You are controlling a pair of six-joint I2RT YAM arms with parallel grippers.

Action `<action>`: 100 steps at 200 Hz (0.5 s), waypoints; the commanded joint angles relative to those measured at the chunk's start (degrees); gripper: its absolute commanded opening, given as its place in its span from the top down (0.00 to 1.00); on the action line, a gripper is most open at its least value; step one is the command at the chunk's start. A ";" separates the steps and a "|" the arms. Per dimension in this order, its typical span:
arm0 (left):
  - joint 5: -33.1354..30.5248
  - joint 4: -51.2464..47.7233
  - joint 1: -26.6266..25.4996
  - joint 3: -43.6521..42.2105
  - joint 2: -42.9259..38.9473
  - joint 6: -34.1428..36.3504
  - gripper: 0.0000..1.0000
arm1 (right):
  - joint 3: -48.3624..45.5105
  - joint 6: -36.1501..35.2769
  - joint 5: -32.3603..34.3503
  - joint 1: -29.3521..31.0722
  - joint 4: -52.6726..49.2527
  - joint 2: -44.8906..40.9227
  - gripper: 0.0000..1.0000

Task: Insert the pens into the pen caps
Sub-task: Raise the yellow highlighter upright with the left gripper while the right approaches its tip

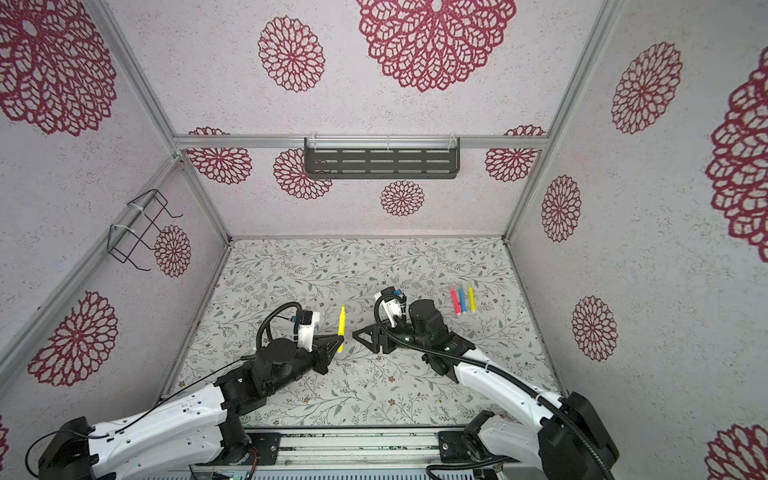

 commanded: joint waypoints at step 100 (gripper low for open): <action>-3.44 4.65 -4.72 2.06 2.33 0.68 0.95 | 4.36 1.74 -0.89 2.83 6.98 3.32 0.51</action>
